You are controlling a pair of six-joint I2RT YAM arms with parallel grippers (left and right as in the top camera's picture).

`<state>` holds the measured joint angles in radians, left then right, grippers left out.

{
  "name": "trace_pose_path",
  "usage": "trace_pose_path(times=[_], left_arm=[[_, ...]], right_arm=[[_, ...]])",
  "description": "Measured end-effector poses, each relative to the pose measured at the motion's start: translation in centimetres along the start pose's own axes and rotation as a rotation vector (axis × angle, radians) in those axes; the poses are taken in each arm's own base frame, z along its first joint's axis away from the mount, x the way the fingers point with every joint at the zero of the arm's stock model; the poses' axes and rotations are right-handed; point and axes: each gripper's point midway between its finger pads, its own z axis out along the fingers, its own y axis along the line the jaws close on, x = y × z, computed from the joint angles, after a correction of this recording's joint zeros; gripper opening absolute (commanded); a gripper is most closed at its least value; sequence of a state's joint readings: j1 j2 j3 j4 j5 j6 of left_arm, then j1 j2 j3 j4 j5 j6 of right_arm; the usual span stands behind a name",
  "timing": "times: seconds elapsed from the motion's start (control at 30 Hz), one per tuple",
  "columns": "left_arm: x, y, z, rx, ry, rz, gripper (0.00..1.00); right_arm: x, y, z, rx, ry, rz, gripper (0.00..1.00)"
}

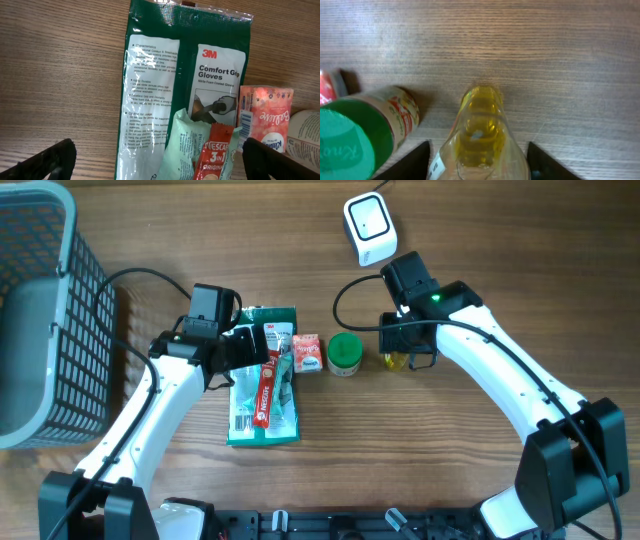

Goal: Scan the item barcode
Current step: 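Lift the yellow bottle and carry it toward the white scanner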

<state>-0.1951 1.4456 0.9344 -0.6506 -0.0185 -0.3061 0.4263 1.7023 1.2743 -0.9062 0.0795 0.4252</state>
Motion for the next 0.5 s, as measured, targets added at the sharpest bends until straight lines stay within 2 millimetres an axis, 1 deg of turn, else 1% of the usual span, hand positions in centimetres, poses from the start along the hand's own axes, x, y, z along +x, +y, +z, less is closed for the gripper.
trace_pose_path(times=[0.13, 0.2, 0.3, 0.37, 0.43, 0.47, 0.5], left_arm=[[0.0, 0.0, 0.0, 0.0, 0.0, 0.0, 1.0], [0.0, 0.0, 0.0, 0.0, 0.0, 0.0, 1.0], [0.0, 0.0, 0.0, 0.0, 0.0, 0.0, 1.0], [0.0, 0.0, 0.0, 0.0, 0.0, 0.0, 1.0], [0.0, 0.0, 0.0, 0.0, 0.0, 0.0, 1.0], [0.0, 0.0, 0.0, 0.0, 0.0, 0.0, 1.0], [0.0, 0.0, 0.0, 0.0, 0.0, 0.0, 1.0]], right_arm=[[-0.1, 0.0, 0.0, 0.002, -0.003, 0.039, 0.39], [0.0, 0.0, 0.0, -0.002, -0.001, 0.046, 0.27], [0.4, 0.0, -0.6, -0.034, 0.021, 0.069, 0.22], [0.1, -0.7, -2.0, -0.068, 0.008, 0.103, 0.21], [-0.8, -1.5, -4.4, -0.136, -0.043, 0.157, 0.21], [-1.3, -1.9, -5.9, -0.179, -0.078, 0.186, 0.19], [-1.9, -2.5, -7.9, -0.235, -0.121, 0.222, 0.19]])
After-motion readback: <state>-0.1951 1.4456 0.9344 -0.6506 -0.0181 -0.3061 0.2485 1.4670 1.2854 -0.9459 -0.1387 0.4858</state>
